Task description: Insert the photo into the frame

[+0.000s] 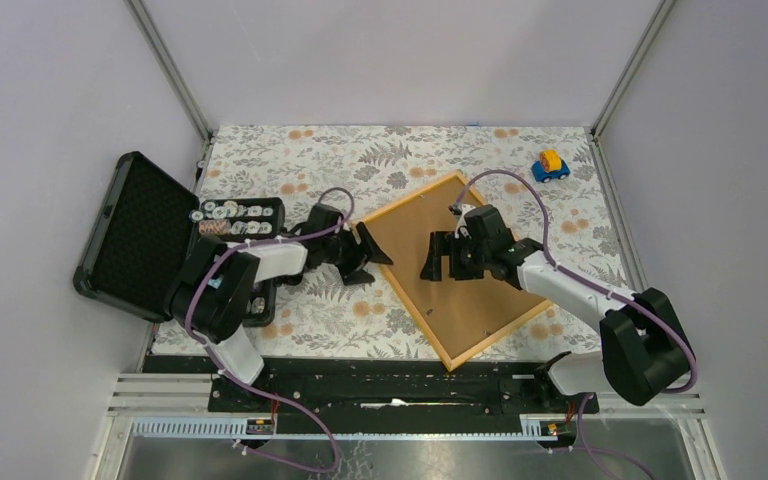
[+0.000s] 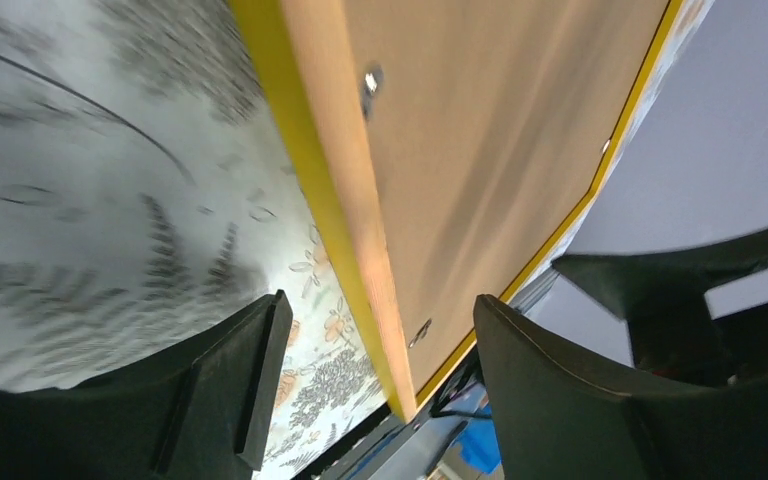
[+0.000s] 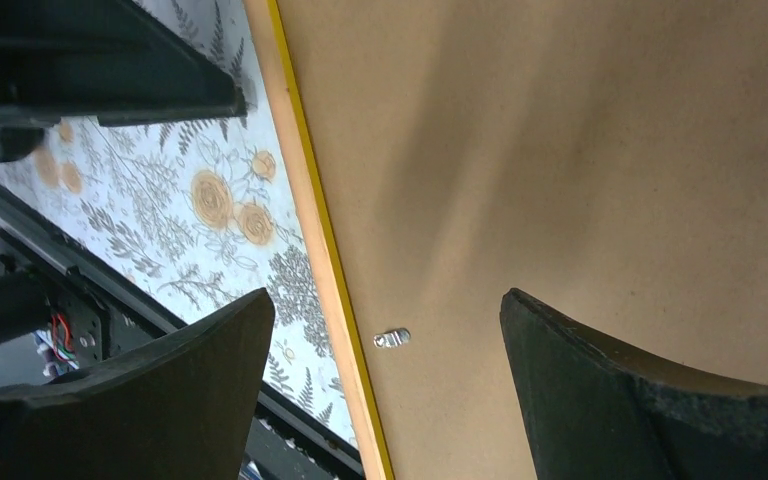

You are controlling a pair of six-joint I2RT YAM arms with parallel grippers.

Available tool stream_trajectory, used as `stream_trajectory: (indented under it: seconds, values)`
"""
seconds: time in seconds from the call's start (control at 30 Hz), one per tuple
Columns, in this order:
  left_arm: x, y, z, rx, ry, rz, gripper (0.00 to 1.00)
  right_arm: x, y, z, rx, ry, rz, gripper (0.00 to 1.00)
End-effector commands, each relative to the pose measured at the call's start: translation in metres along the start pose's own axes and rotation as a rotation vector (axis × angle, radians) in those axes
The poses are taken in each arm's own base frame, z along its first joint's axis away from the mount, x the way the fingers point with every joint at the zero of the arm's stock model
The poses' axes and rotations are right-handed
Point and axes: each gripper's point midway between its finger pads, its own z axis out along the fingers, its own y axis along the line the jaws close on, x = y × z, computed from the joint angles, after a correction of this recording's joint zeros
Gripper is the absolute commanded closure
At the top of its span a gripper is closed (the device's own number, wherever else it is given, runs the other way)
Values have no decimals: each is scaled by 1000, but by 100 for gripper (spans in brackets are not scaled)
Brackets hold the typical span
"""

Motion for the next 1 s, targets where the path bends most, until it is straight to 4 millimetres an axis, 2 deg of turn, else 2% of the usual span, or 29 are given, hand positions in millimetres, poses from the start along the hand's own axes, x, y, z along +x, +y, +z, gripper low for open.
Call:
stream_trajectory:
  seconds: [0.0, 0.17, 0.4, 0.53, 0.73, 0.9, 0.97]
  values:
    - [17, -12, 11, 41, -24, -4, 29, 12, 4, -7, -42, 28, -43, 9]
    - [31, -1, 24, 20, -15, -37, 38, 16, 5, -9, -57, 33, -42, 9]
    - [16, -6, 39, -36, -32, 5, 49, 20, 4, -6, -57, 36, -24, 9]
    - [9, 1, 47, -113, -16, 15, 58, 20, 4, -6, -61, 37, -11, 9]
    - [-20, 14, 53, -261, 8, 39, 76, 27, 5, 1, -79, 59, 14, 9]
    - [-56, 33, 48, -390, -1, 87, 80, 33, 14, 13, -131, 101, 49, 10]
    - [-61, 36, 50, -405, 16, 125, 80, 35, 20, 24, -158, 145, 69, 16]
